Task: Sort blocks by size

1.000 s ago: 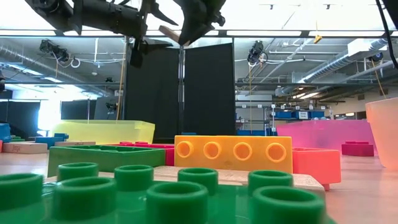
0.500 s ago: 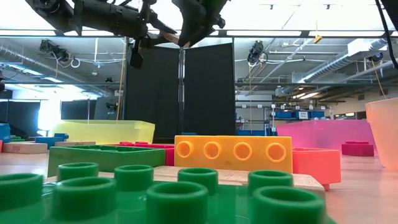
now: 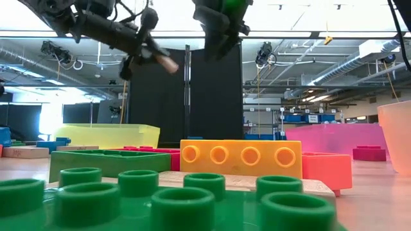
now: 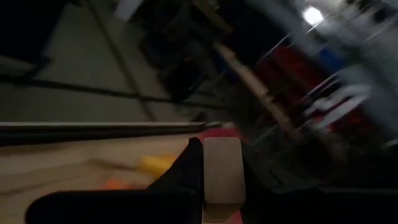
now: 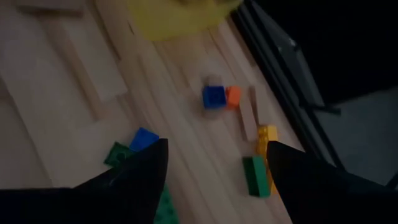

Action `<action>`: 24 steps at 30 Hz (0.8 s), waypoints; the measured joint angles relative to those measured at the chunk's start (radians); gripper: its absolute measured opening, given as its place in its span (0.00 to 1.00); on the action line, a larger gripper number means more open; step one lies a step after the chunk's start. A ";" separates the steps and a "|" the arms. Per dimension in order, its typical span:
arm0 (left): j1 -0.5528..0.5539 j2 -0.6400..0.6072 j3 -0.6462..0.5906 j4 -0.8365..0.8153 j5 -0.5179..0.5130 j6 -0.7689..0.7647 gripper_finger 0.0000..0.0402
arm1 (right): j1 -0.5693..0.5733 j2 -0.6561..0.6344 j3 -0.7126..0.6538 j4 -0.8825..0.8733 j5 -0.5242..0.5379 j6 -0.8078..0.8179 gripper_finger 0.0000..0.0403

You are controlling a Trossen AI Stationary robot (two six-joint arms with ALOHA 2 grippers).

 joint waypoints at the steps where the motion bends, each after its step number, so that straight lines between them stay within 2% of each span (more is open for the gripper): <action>1: 0.030 -0.013 0.000 -0.052 0.015 0.006 0.15 | 0.000 0.000 0.000 -0.008 0.003 0.019 0.72; 8: 0.294 -0.015 0.000 -0.428 0.192 0.022 0.15 | -0.001 0.000 0.000 -0.009 0.006 0.131 0.71; 14: 0.466 0.098 0.000 -0.468 0.392 0.106 0.15 | -0.014 0.000 0.000 0.020 0.007 0.234 0.69; 18: 0.543 0.199 0.012 -0.480 0.524 0.141 0.16 | -0.025 0.003 0.000 0.048 0.010 0.291 0.69; 24: 0.567 0.332 0.127 -0.558 0.565 0.291 0.24 | -0.026 0.004 0.000 0.060 0.010 0.369 0.69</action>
